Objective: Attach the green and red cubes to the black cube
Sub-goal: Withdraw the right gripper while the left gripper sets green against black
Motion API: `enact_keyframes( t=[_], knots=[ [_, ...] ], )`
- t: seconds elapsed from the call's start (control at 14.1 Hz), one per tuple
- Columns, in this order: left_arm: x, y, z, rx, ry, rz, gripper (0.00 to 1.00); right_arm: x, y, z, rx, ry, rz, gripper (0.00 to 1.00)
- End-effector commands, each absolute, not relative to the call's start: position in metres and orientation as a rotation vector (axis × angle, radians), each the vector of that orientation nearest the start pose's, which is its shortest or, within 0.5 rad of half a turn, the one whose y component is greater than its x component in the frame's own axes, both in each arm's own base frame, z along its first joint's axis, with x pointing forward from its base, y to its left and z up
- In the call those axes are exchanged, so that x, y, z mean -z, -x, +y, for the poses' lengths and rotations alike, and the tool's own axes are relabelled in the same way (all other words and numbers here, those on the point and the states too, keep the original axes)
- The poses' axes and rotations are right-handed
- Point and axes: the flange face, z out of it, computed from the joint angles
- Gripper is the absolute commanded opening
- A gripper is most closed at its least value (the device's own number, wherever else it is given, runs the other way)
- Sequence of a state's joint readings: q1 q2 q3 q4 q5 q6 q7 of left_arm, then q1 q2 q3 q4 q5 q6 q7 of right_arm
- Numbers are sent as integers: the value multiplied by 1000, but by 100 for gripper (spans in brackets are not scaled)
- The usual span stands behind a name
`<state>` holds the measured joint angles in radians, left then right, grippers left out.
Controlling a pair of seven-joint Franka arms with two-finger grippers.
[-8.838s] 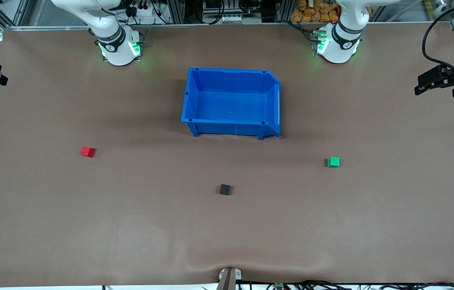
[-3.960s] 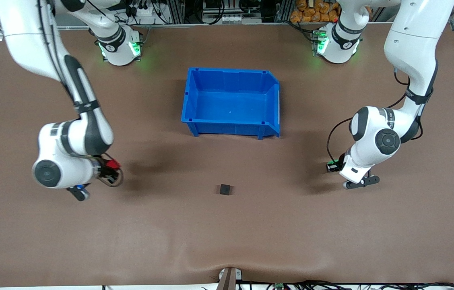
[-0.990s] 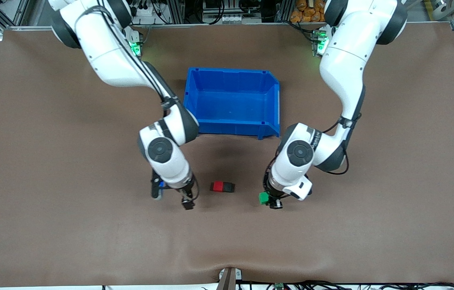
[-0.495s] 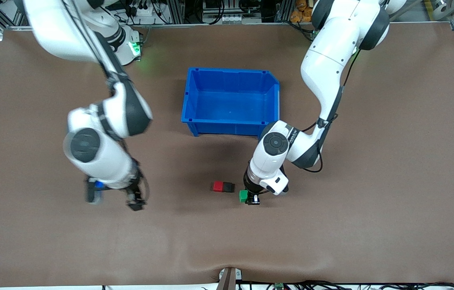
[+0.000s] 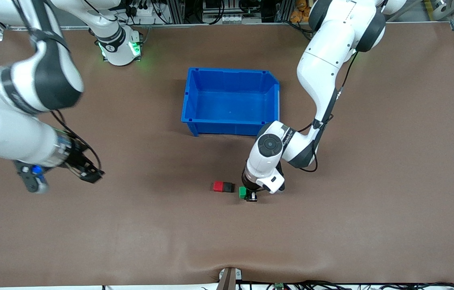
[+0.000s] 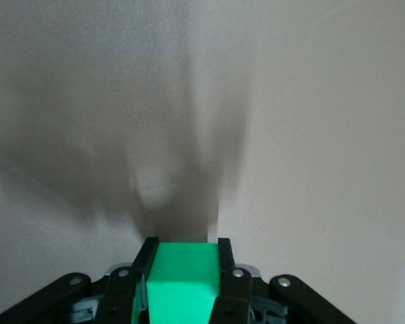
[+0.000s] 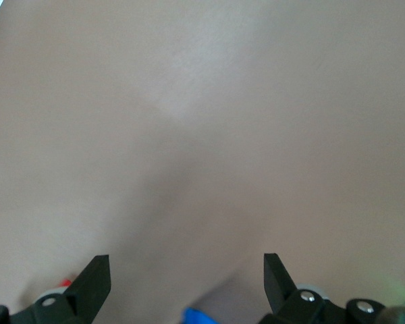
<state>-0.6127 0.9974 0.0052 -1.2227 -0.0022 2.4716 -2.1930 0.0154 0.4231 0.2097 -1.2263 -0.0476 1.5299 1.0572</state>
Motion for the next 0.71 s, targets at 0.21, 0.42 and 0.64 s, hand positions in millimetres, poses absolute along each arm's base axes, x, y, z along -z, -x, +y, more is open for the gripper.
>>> enact_keyframes(
  t=[0.21, 0.42, 0.64],
  knots=[
    [-177, -633, -455, -65, -2078, 2037, 0, -610, -599, 67, -192, 3187, 585, 100],
    [-175, -630, -458, -66, -2118, 2010, 0, -639, -571, 22, -270, 3205, 198, 100],
    [-171, -627, -461, -64, -2150, 1985, 0, -643, -542, -5, -313, 3132, 45, 100]
  ],
)
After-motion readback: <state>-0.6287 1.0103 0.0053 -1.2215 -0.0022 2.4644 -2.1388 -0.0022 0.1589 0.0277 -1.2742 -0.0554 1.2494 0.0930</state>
